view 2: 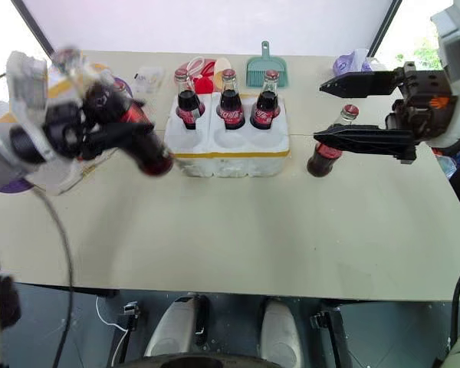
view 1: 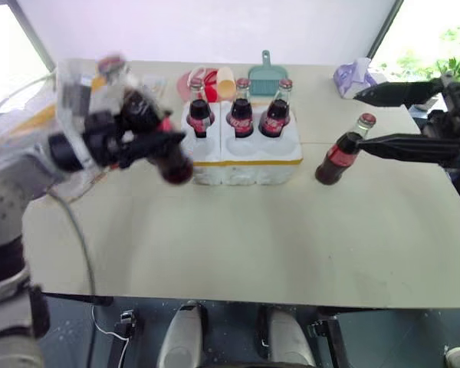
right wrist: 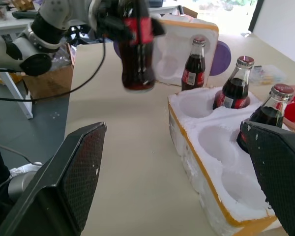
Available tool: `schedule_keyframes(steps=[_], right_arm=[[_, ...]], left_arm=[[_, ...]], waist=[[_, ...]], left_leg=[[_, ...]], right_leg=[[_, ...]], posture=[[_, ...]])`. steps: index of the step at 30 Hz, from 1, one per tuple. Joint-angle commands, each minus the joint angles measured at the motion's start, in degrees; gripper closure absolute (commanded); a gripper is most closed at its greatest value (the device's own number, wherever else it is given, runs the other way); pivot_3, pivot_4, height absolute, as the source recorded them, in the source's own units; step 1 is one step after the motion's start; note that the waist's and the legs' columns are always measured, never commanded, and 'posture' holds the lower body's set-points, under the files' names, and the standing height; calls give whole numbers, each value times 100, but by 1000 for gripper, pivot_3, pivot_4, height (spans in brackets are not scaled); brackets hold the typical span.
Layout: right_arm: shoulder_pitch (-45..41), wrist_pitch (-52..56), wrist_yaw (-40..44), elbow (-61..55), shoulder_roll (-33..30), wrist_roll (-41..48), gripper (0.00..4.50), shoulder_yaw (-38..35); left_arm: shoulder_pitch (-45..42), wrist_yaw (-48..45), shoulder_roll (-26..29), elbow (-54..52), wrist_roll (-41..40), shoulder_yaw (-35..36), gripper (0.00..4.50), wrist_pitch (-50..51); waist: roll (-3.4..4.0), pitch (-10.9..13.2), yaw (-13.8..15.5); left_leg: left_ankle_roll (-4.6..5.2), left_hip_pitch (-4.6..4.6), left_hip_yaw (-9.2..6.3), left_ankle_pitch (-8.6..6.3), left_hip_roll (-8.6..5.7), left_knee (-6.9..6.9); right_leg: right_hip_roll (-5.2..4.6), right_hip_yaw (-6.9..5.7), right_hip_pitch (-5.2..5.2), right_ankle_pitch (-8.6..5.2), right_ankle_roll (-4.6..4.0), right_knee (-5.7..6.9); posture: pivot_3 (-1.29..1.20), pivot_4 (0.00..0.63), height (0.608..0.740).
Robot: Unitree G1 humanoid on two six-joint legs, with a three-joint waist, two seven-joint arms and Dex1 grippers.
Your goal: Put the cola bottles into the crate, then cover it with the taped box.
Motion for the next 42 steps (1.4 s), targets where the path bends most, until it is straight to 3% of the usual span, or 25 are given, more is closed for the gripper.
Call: schedule_keyframes(steps=[1,8,11,21,31,32,34,38,42], right_arm=[[-26,-52,-140,-180,-17,125,0,-202],[240,31,-527,-415,50,298,0,-418],[381,61,-697,-519,96,422,0,-513],[688,-88,-1109,-595,271,394,0,-562],[528,-342,-1084,-398,358,202,0,-232],[519,-362,-1056,-391,347,180,0,-199],[536,-430,-949,-383,304,116,0,-119],[520,-577,-755,-313,272,-67,0,63],[407,-678,-685,-197,311,-228,0,223]], left_arm=[[-810,261,-650,1146,983,-638,1812,-782],[-1747,-161,-1637,3435,2685,-1557,1812,-2537],[-1924,-364,-1961,3962,2834,-1575,1812,-2700],[-1632,-852,-2120,3893,3500,-1950,1812,-2673],[-1326,-280,-2507,4517,4406,-2159,1812,-3138],[-1323,-229,-2546,4578,4422,-2116,791,-3147],[-1289,-159,-2571,4599,4441,-2055,47,-3161],[-1041,-98,-2345,3864,4244,-1792,13,-2829],[-436,-113,-1750,1862,3467,-1134,13,-1685]], waist=[[0,0,-8],[-2,3,-166],[-3,4,-164],[-2,4,-152],[1,1,-149],[1,1,-147],[1,1,-145],[1,1,-157],[2,1,-277]], left_leg=[[0,1,2,0,-1,1],[1,-10,4,0,0,-12],[8,-13,10,-4,0,-12],[9,-13,9,-4,0,-10],[10,-10,8,-5,0,-7],[11,-8,8,-5,0,-7],[11,-7,7,-5,0,-4],[11,-3,7,-5,0,-2],[10,-4,6,-5,3,-9]], right_leg=[[0,2,0,0,0,1],[2,2,-19,1,0,-10],[2,4,-21,1,1,-17],[0,4,-21,1,2,-13],[0,4,-17,1,2,-12],[0,4,-15,1,2,-11],[0,4,-12,2,2,-10],[0,4,-8,3,5,-8],[2,8,-21,3,5,-4]], posture=[[0,150,736],[0,150,736],[0,150,736],[0,150,736],[0,150,736],[0,150,736],[0,150,736],[0,150,736],[0,150,736]])
